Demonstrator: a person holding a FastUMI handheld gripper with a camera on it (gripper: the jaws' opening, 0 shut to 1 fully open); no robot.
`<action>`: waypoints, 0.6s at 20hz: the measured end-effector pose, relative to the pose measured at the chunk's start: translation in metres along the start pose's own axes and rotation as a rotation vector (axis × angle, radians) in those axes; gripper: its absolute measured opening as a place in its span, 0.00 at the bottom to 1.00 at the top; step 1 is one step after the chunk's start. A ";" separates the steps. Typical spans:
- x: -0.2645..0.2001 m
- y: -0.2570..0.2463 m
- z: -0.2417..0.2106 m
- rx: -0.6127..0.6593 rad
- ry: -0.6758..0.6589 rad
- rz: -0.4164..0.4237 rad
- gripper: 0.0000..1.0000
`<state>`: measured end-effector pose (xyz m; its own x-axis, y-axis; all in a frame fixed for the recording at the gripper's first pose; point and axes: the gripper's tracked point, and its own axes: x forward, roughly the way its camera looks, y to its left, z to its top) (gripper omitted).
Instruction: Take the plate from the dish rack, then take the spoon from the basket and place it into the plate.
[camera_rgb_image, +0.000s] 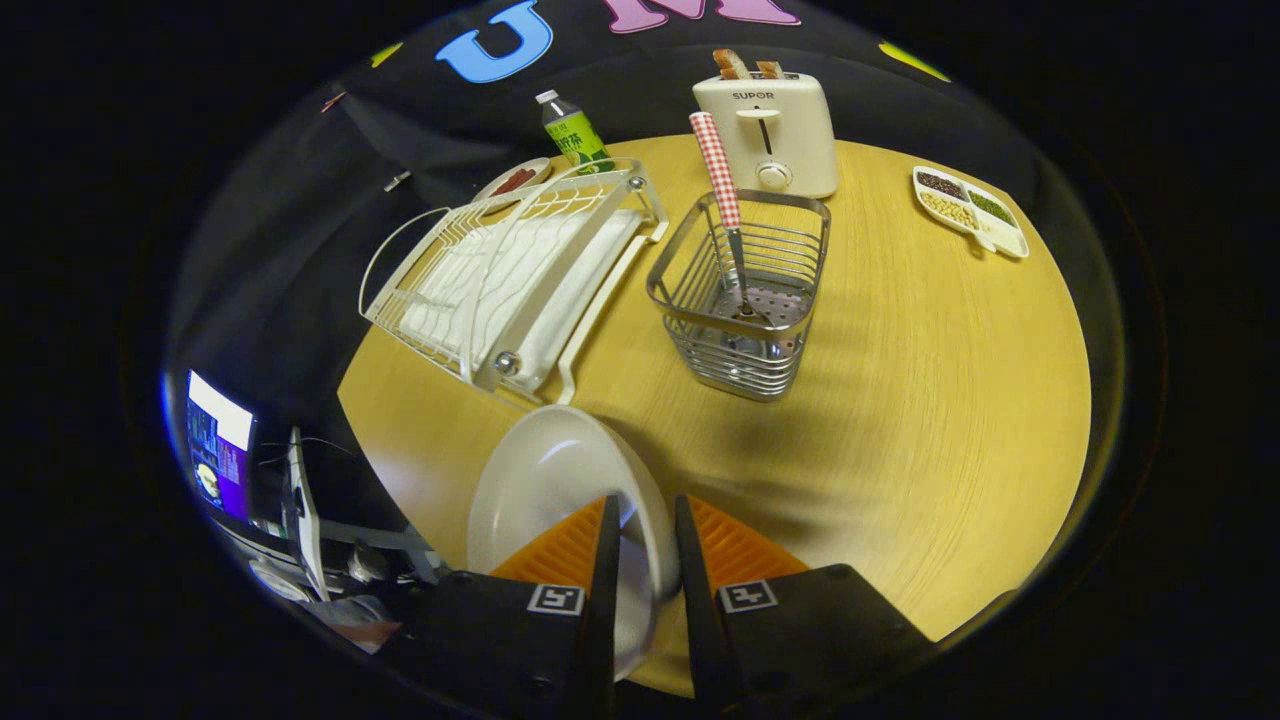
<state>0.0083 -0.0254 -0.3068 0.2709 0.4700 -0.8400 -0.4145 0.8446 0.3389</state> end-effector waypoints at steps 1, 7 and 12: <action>0.003 -0.005 -0.003 -0.019 -0.002 -0.001 0.43; -0.016 -0.013 0.032 -0.082 -0.199 -0.043 0.99; -0.045 -0.005 0.083 -0.127 -0.407 -0.080 0.99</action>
<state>0.0704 -0.0292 -0.2359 0.6165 0.4888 -0.6173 -0.4749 0.8562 0.2037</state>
